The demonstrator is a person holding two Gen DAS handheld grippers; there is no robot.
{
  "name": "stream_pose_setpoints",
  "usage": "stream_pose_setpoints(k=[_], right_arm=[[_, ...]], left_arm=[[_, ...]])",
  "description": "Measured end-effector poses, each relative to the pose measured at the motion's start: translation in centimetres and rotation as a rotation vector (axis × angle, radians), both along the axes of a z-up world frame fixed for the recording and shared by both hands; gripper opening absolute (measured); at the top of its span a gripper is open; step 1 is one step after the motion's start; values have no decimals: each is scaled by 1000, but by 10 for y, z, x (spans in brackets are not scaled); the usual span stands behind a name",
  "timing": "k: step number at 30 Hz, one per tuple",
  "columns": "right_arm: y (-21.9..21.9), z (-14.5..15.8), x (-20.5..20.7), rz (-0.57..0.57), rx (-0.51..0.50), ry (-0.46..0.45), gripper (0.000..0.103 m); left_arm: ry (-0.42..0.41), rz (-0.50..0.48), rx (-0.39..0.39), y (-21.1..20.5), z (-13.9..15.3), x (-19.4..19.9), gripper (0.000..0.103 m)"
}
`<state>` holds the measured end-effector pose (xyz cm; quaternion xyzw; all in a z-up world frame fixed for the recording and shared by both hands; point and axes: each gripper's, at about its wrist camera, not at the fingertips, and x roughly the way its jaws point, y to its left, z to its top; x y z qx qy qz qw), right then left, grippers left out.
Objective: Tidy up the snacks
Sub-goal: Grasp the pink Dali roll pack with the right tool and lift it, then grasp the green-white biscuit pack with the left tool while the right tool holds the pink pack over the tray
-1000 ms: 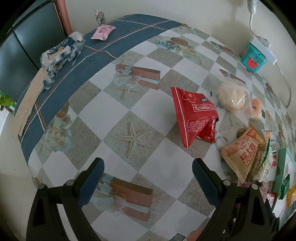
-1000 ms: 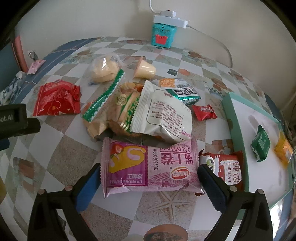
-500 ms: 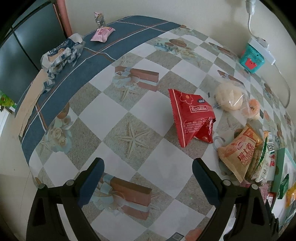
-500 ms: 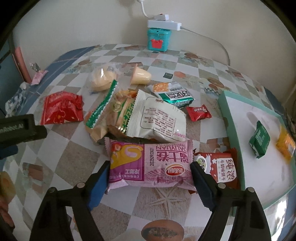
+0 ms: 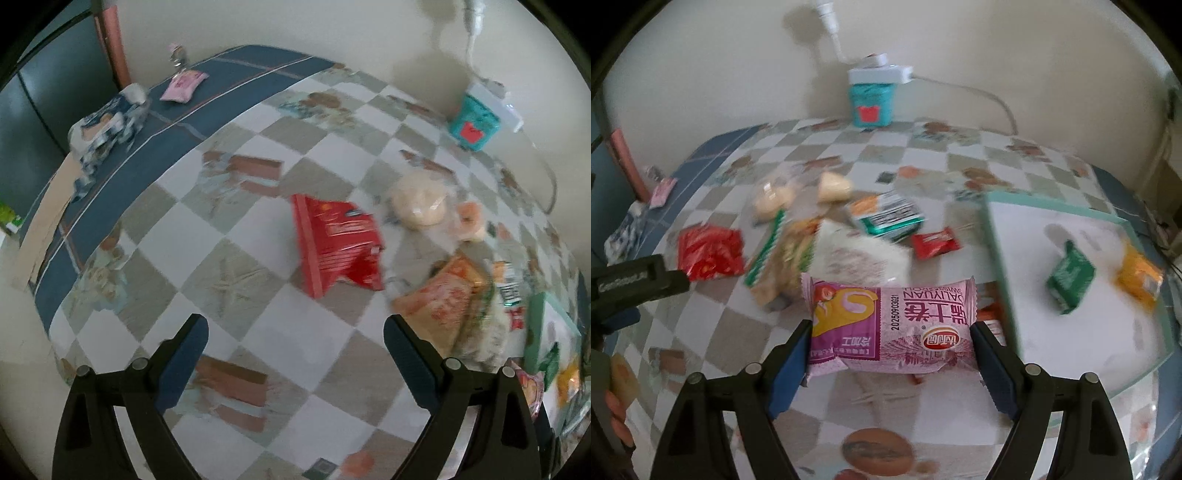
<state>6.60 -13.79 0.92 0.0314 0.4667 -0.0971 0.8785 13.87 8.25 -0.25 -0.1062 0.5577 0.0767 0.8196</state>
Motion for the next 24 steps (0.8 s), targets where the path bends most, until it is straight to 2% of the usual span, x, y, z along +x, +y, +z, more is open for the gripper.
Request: stream_pose_setpoints(k=[10,14,19,20,22,24], right_arm=[[-73,26,-17,-182,13,-60,85],[-96,32,-24,-236,29,-78,85],[-114,34,-30,-273,48,-89,85],[-116,34,-30,-276,51,-91,85],[-119,34,-32,-279,57,-95,85],[-120,35,-33,-282,63,-99,85]], left_arm=[[-71,-130,-88,-52,11,7,96],[-41,-196,-102,-76,10,16,96],[-15,-204,-166,-88,10,21,96],[-15,-199,-188,-90,9,22,94],[-13,-206,-220,-95,7,24,83],[-1,-223,-230,-100,5,28,65]])
